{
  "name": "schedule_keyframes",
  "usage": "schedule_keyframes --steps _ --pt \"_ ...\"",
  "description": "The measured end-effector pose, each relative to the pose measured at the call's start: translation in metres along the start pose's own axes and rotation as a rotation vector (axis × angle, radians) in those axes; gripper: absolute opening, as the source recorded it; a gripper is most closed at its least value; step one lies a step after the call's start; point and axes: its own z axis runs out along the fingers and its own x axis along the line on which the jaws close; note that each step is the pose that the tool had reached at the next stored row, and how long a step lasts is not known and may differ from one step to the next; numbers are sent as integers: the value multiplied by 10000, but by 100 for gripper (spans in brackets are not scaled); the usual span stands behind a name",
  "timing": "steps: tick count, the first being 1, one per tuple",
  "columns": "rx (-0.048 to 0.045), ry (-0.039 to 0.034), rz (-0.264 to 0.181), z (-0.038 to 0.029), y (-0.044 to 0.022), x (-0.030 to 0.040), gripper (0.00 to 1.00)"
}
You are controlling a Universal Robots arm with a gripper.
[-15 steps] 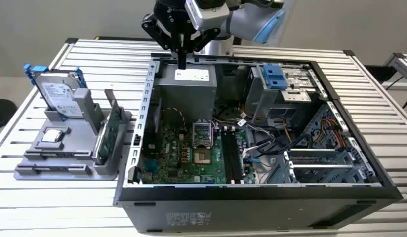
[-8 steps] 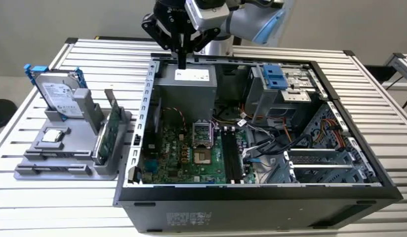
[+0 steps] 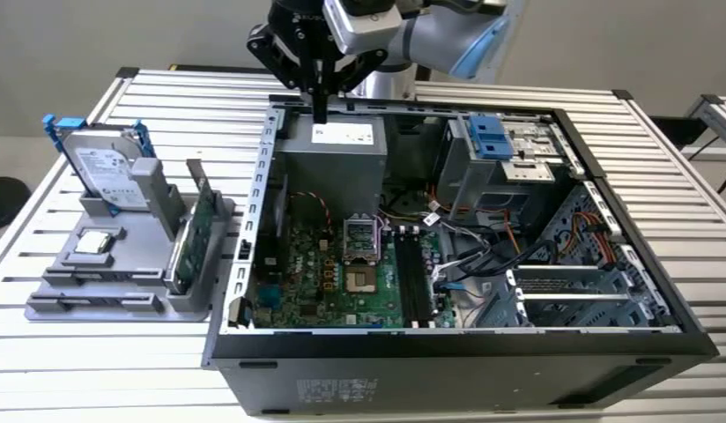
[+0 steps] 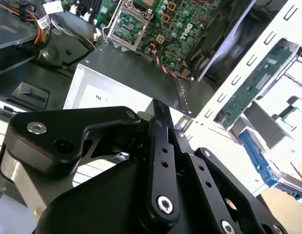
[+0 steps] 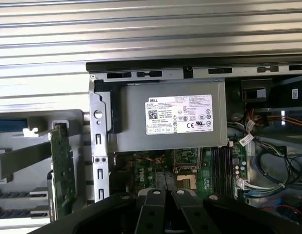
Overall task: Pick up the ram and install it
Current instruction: 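Reach for the ram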
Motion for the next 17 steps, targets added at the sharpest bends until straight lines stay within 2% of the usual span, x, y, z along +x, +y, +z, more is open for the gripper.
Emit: schedule_keyframes --steps 5,17 --pt "0 0 1 -2 -5 70 0" --pt "0 0 0 -4 -11 162 0"
